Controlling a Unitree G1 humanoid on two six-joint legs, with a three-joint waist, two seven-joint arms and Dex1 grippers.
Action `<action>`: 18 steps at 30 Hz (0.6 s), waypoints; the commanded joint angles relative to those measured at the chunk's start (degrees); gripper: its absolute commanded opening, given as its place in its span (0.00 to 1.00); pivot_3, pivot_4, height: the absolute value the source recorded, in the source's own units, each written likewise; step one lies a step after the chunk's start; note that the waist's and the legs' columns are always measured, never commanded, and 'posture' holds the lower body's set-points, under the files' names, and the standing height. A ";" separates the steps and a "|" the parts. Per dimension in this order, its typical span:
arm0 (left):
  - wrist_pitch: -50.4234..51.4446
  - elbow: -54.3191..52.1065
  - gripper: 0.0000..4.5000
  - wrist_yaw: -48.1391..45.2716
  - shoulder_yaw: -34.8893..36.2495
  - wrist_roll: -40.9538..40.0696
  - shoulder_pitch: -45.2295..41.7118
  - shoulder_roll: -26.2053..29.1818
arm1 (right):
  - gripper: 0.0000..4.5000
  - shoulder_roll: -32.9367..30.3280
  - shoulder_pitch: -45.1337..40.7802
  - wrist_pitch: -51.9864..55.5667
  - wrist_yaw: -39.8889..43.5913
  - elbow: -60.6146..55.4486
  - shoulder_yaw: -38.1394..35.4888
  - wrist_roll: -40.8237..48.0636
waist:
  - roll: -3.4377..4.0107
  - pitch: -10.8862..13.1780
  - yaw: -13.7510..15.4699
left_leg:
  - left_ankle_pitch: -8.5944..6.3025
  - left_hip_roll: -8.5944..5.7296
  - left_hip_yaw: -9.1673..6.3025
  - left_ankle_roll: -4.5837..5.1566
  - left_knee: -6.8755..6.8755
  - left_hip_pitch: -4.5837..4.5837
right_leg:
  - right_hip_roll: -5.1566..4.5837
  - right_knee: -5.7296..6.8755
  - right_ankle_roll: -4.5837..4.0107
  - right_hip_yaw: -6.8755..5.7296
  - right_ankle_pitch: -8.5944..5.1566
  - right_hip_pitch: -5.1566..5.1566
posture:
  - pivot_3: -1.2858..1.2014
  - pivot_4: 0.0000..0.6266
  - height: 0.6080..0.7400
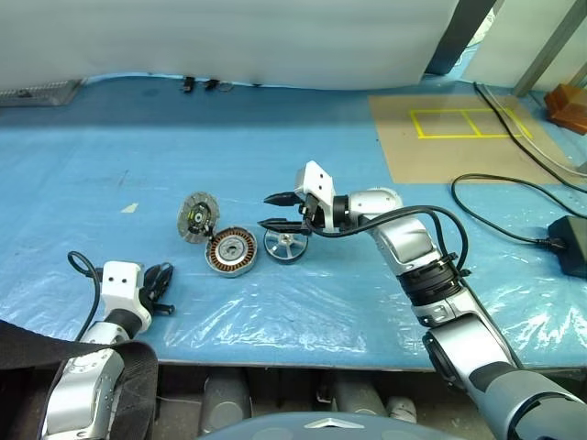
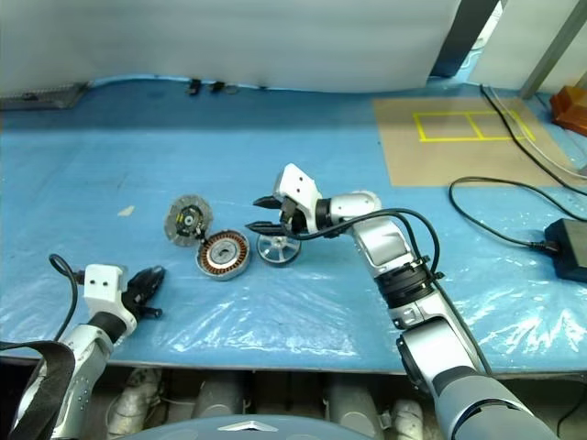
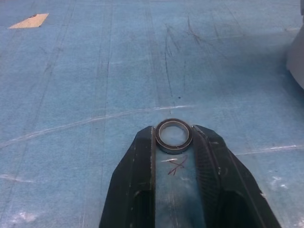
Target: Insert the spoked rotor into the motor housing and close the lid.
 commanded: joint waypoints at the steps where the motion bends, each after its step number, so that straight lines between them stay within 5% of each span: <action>1: 1.63 2.29 0.17 -0.71 -1.23 0.26 0.89 -0.33 | 0.55 0.16 -1.61 -1.26 -0.07 -0.41 -0.20 0.13 | 0.00 0.00 0.02 | 0.00 0.00 0.00 0.00 0.00 0.01 | 0.00 0.00 0.04 0.00 -0.02 0.01 | 0.52 0.24 1.00; 18: 0.66 1.45 0.17 -4.91 -1.60 -0.57 2.67 1.17 | 0.55 -0.01 -1.80 -2.97 -0.13 1.16 0.14 -0.91 | 0.00 0.00 0.01 | 0.00 -0.02 0.00 0.00 -0.05 -0.02 | -0.02 -0.10 0.00 -0.01 0.00 0.01 | 0.52 0.24 1.00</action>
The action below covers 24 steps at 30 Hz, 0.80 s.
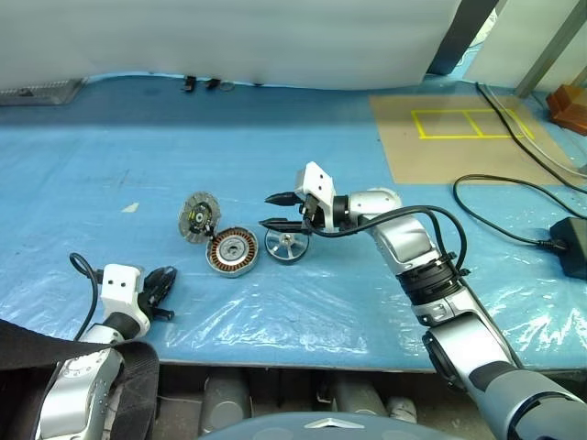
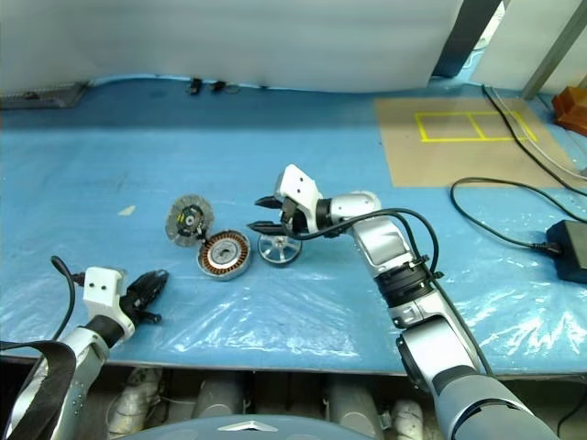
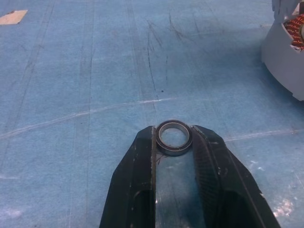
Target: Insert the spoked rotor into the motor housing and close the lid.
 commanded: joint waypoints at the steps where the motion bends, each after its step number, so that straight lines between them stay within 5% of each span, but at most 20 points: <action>1: 1.05 1.66 0.17 -0.15 -1.29 0.80 1.00 -0.20 | 0.55 0.02 -1.71 -1.49 0.05 -0.66 -0.06 -0.14 | 0.00 0.00 0.00 | 0.00 0.00 0.00 0.00 0.00 0.00 | 0.00 0.00 0.00 0.00 0.00 0.00 | 0.52 0.24 1.00; 15: -5.09 -9.49 0.17 -15.09 -0.62 -9.68 7.82 1.60 | 0.55 -5.67 4.27 0.04 5.71 -5.73 -0.11 2.56 | -0.20 0.05 0.02 | 0.00 0.04 -0.01 0.00 -0.16 -0.10 | 0.05 -0.22 -0.02 -0.07 0.01 -0.02 | 0.52 0.24 1.00; 24: -0.59 -13.69 0.17 -12.14 -5.99 -7.33 2.65 3.17 | 0.55 -7.46 4.79 -1.02 8.19 -5.26 2.05 1.35 | -0.19 0.05 0.02 | 0.00 0.03 0.00 0.00 -0.11 -0.03 | 0.03 -0.18 0.03 -0.06 -0.01 0.00 | 0.52 0.24 1.00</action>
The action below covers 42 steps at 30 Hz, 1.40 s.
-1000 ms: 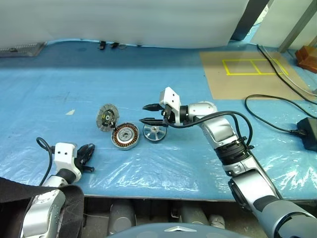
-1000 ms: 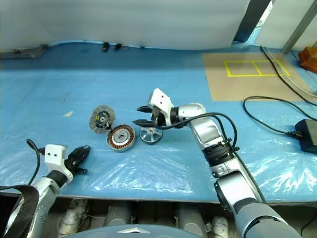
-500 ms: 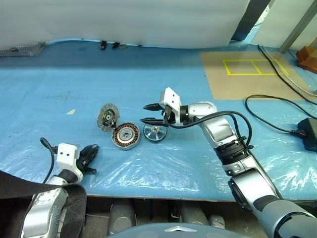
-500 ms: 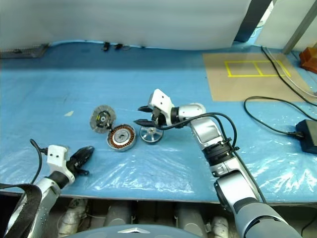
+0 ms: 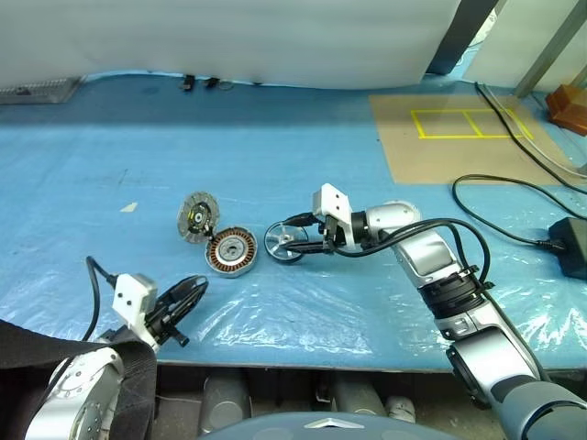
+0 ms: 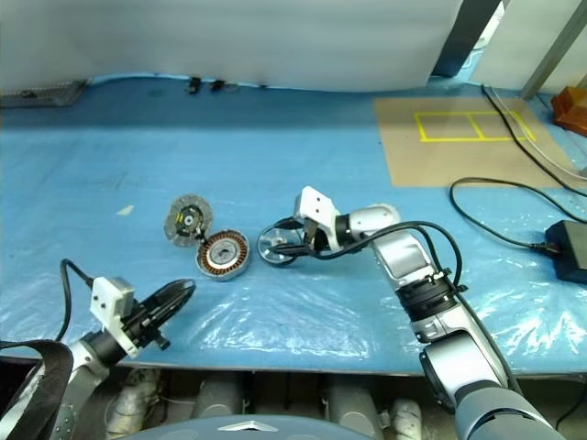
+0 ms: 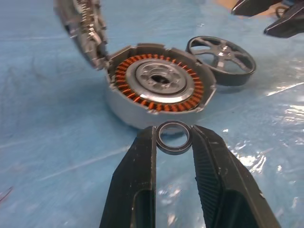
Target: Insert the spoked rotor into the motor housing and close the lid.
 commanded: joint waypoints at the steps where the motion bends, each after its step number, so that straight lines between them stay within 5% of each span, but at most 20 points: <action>1: 1.40 -1.85 0.17 2.66 -2.64 2.29 -4.18 0.22 | 0.55 -0.53 -0.55 -0.33 1.79 -1.76 0.38 0.77 | 0.00 0.00 0.04 | 0.00 0.01 0.00 0.00 0.01 0.00 | 0.00 0.01 -0.03 0.00 0.02 0.01 | 0.52 0.24 1.00; 22: 4.54 2.50 0.17 9.17 -8.27 8.40 -15.54 -1.00 | 0.55 0.63 0.73 0.70 0.74 -2.78 0.99 0.52 | 0.00 0.00 -0.09 | 0.01 0.00 -0.01 0.00 0.16 -0.03 | 0.11 0.17 -0.08 0.00 0.04 0.01 | 0.52 0.24 1.00; 42: 4.83 5.17 0.17 9.26 -9.08 10.47 -16.55 0.22 | 0.55 0.10 0.28 0.02 -0.30 -1.36 1.60 -1.04 | 0.00 0.00 -0.08 | 0.01 -0.01 -0.02 0.00 0.17 -0.05 | 0.10 0.17 -0.09 0.00 0.04 0.01 | 0.52 0.24 1.00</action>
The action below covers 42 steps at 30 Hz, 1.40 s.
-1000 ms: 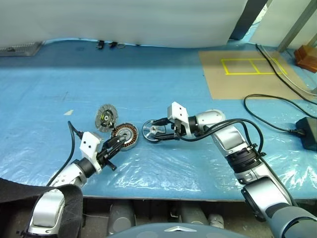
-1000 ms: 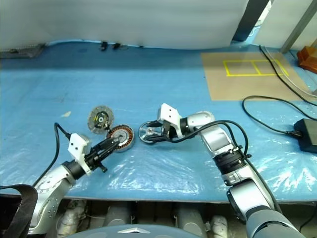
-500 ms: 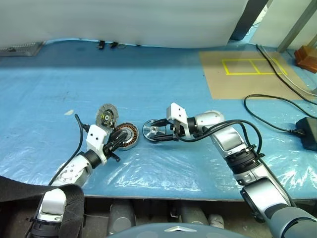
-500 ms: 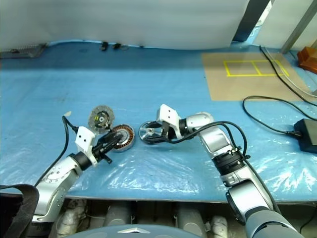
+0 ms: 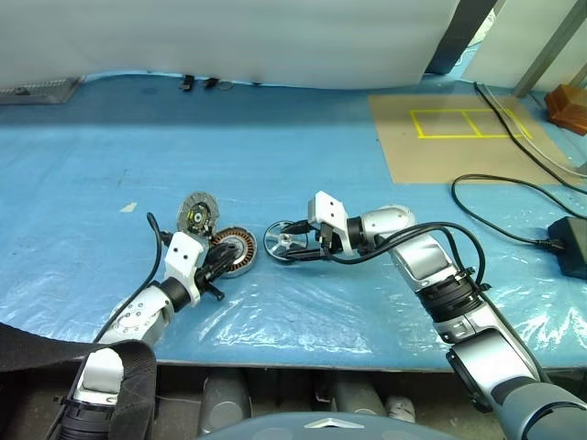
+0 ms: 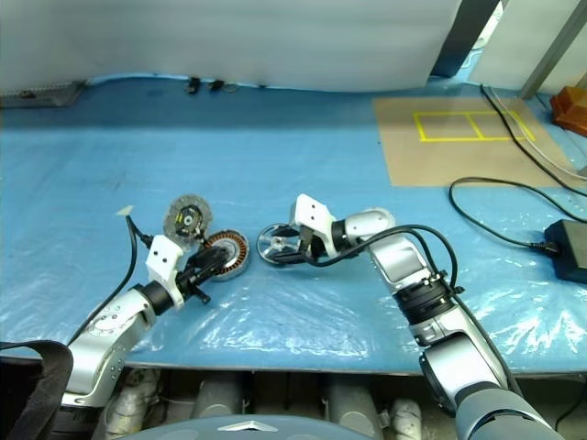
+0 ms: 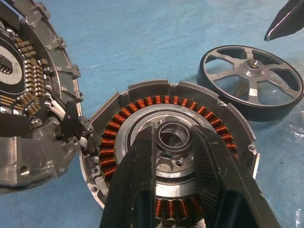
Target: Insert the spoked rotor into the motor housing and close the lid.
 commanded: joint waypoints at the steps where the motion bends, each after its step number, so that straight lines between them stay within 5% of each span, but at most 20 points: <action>1: -0.06 -0.58 0.17 -0.28 0.74 0.34 -0.05 0.73 | 0.55 0.02 -0.32 -0.87 -0.15 -1.02 0.02 -0.14 | 0.00 0.00 0.00 | 0.00 0.00 0.00 0.00 0.00 0.00 | 0.00 0.00 0.00 0.00 0.00 0.00 | 0.52 0.24 1.00; 28: 1.47 -0.41 0.17 -0.22 0.42 0.99 0.17 0.27 | 0.55 -0.13 -0.17 -1.64 -0.88 -0.74 0.35 -1.22 | 0.01 -0.01 0.00 | 0.00 0.00 0.00 0.00 0.00 0.01 | 0.00 0.00 0.00 0.00 0.00 0.00 | 0.52 0.24 1.00; 34: 2.15 -1.63 0.60 1.40 2.06 -0.94 -0.01 -1.16 | 0.55 0.16 -0.37 -2.20 -1.10 0.02 0.60 -1.67 | 0.01 -0.01 -0.01 | 0.00 0.00 0.00 0.00 0.00 0.02 | 0.00 0.00 0.00 0.00 0.00 0.00 | 0.52 0.24 1.00; 39: 3.12 -3.08 0.60 1.64 3.10 -3.49 -1.53 -2.42 | 0.55 0.44 -0.54 -2.64 -1.11 0.57 0.63 -1.96 | 0.01 -0.01 -0.02 | 0.00 0.00 0.00 0.00 0.01 0.00 | 0.00 0.00 0.00 0.00 0.00 0.00 | 0.52 0.24 1.00; 42: 3.09 -3.02 0.46 2.07 3.75 -4.47 -2.10 -3.16 | 0.55 0.47 -0.44 -2.85 -1.08 0.68 0.61 -2.20 | 0.01 -0.01 0.02 | 0.00 -0.01 0.00 0.00 0.01 -0.02 | 0.00 0.00 0.00 0.00 0.00 0.00 | 0.52 0.24 1.00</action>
